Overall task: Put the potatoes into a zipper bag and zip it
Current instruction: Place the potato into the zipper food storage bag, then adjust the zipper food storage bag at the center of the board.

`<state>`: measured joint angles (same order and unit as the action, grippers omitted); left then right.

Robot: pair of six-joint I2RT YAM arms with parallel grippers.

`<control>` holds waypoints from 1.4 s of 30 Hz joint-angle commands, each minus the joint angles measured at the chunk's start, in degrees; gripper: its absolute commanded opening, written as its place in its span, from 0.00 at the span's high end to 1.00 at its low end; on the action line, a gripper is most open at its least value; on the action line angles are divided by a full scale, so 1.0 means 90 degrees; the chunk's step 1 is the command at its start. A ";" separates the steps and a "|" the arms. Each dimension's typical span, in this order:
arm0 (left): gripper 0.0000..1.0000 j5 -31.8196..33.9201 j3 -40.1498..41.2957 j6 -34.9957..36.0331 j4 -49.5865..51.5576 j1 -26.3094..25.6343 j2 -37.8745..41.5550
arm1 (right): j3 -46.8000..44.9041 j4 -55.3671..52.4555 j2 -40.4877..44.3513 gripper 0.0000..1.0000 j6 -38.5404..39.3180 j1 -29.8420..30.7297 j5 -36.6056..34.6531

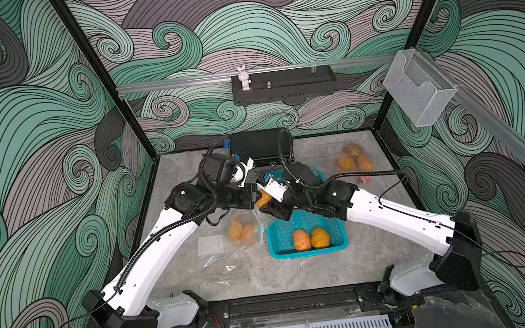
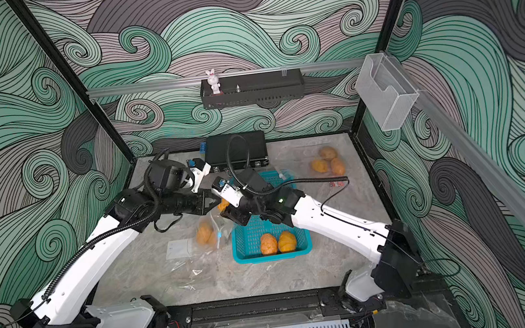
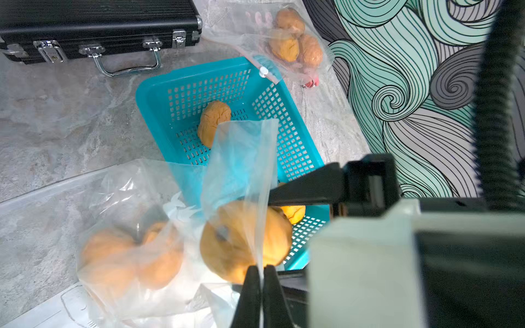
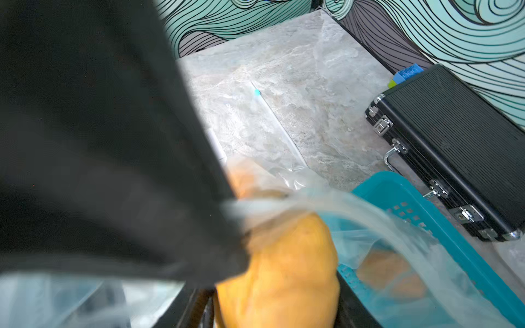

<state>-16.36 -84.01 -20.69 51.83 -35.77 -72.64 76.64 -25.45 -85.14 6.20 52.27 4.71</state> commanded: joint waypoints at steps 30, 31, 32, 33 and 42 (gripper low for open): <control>1.00 -0.0233 -0.0385 0.1255 0.0726 -0.0041 0.0263 | -0.0591 -0.0020 0.2497 0.31 -0.1554 -0.1164 0.0803; 1.00 -0.0405 -0.0424 0.1396 0.0834 -0.0039 0.0231 | -0.0763 0.0232 0.2587 0.31 -0.1012 -0.1183 0.0976; 1.00 -0.0560 -0.0468 0.1535 0.0988 -0.0047 0.0188 | -0.0950 0.0431 0.2663 0.32 -0.0235 -0.1212 0.1362; 1.00 -0.0682 -0.0515 0.1661 0.1144 -0.0039 0.0145 | -0.1086 0.0506 0.2740 0.32 0.0553 -0.1228 0.1716; 1.00 -0.0884 -0.0430 0.2379 0.1907 -0.0049 0.0284 | -0.1436 0.0227 0.2777 0.25 0.4095 -0.1832 0.2940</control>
<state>-22.06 -87.92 -2.50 65.43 -35.81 -72.20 62.59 -22.35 -59.46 28.80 36.80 24.80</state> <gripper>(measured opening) 0.048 0.728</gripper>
